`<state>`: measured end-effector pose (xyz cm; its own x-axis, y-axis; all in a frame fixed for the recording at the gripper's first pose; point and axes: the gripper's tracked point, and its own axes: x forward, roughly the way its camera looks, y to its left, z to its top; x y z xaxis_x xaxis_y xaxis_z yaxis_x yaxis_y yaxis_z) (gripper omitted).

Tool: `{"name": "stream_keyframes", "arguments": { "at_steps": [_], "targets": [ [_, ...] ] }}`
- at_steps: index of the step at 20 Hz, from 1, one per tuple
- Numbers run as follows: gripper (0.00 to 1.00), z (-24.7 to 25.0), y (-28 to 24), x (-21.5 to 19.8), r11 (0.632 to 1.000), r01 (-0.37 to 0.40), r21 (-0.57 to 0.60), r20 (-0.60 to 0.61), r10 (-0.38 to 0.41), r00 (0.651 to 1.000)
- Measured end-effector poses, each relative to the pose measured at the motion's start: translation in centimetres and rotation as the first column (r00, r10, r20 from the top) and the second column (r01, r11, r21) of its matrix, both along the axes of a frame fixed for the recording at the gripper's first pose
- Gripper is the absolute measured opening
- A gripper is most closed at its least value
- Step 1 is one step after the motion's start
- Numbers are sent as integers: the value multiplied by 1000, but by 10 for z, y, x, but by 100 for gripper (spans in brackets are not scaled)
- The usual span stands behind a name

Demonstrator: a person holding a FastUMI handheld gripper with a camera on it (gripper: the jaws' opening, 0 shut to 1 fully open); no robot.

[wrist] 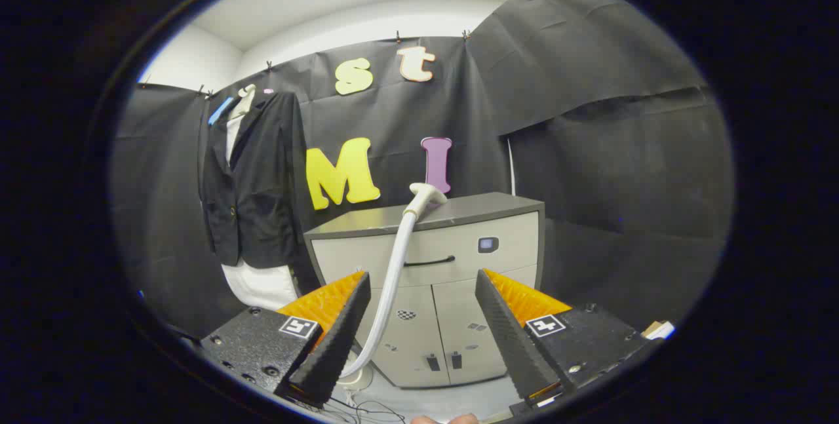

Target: Iron the clothes twice with a garment steamer, once on the left side and once on the right side.

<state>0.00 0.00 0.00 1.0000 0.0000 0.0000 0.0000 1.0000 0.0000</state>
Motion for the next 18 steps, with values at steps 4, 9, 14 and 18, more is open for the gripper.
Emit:
{"name": "stream_keyframes", "arguments": {
  "at_steps": [4,9,14,18],
  "targets": [
    [100,11,3,-2,999,1,-36,0,-1,1000],
    [100,19,11,2,999,-25,-30,10,25,1000],
    [100,18,18,0,998,-52,-30,-17,51,999],
    [100,18,25,0,998,-54,-27,-37,53,998]
  ]
}}
